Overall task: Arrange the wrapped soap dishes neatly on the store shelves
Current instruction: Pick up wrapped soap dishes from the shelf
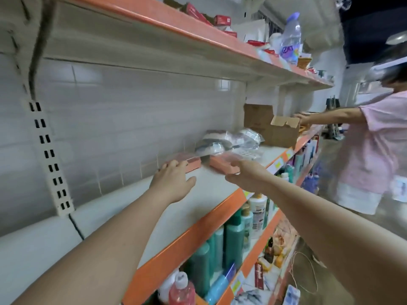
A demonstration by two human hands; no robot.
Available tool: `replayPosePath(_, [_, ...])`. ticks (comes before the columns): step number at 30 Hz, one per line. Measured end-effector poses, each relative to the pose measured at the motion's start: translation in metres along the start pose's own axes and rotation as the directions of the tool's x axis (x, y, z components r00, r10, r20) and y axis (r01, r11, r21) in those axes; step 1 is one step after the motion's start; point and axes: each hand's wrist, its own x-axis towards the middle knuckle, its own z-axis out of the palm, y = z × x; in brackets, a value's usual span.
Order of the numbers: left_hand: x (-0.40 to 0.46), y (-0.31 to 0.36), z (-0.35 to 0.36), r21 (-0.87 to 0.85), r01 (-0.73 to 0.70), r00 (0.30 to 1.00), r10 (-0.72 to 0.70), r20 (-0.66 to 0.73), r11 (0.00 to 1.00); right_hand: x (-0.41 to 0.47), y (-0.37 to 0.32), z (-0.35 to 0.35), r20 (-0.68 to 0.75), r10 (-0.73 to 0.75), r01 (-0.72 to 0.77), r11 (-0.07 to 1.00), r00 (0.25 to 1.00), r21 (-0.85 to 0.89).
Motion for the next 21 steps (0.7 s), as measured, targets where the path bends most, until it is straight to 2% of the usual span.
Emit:
replayPosePath(8, [0.120,-0.023,0.049,0.036,0.106,0.994,-0.107,0.038,0.994,0.121,0.032,0.020,0.008,0.005,-0.005,0.999,1.000,-0.053])
replayPosePath(15, [0.174,-0.038,0.081,0.044,0.174,0.984,-0.176,0.035,0.984,0.191,0.049,0.049,-0.015,0.029,-0.030,0.994,0.999,-0.107])
replayPosePath(18, [0.184,-0.043,0.092,0.021,0.185,0.981,-0.186,0.056,0.983,0.210,0.056,0.060,-0.018,-0.005,0.001,0.977,1.000,-0.215])
replayPosePath(21, [0.191,-0.046,0.098,-0.107,0.248,0.969,-0.245,0.038,0.963,0.223,0.061,0.055,-0.001,-0.031,0.030,0.987,1.000,-0.160])
